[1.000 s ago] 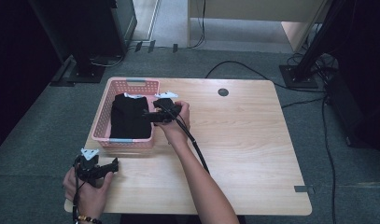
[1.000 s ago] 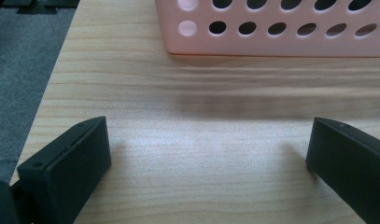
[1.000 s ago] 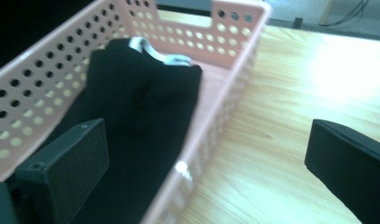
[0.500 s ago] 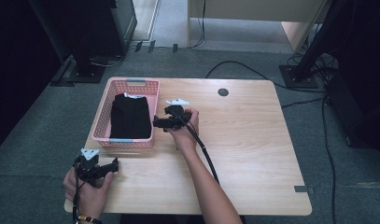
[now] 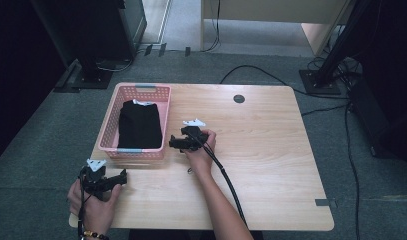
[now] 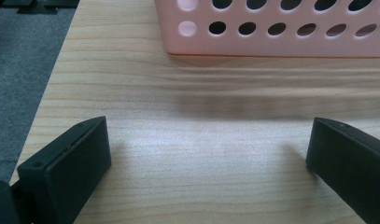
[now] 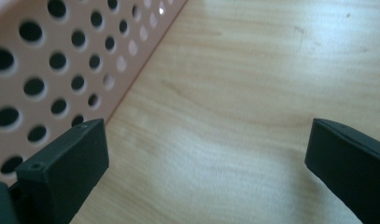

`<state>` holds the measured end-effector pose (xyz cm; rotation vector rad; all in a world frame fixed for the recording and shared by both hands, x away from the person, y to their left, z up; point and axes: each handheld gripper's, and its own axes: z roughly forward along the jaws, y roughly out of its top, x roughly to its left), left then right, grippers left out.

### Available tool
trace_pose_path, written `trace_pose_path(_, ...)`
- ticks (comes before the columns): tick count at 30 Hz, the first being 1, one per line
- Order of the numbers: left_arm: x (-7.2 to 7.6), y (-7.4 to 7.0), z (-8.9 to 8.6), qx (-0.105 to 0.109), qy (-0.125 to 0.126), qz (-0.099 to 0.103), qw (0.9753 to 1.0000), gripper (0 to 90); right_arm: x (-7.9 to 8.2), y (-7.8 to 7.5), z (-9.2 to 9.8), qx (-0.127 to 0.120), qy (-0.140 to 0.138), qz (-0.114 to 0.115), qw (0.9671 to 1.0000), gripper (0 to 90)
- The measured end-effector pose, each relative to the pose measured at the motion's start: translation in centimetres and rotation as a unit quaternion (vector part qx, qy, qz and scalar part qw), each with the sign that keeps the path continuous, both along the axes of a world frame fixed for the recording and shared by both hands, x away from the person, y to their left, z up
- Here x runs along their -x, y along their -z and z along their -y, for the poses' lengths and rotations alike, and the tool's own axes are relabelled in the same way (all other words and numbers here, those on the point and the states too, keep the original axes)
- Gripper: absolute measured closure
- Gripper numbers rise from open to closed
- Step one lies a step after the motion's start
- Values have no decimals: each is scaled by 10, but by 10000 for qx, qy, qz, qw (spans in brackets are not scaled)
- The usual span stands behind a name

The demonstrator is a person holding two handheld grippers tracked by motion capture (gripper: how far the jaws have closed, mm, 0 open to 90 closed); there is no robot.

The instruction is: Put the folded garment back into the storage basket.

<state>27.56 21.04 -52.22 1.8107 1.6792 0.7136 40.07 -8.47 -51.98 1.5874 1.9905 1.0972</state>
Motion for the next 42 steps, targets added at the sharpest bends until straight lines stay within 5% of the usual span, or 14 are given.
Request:
trace_pose_path(10, 0, 0, 0, 7, -6, 6, 10000, 0, 9, 5, -1, 448, -92, -95, 9989, 0)
trace_pose_path(13, 0, 0, 0, 5, -4, 4, 10000, 0, 12, 6, -1, 866, -75, -119, 9961, 0)
trace_pose_path(42, 0, 0, 0, 2, 14, -1, 10000, 0, 33, 7, 48, 866, 146, -128, 9961, 0)
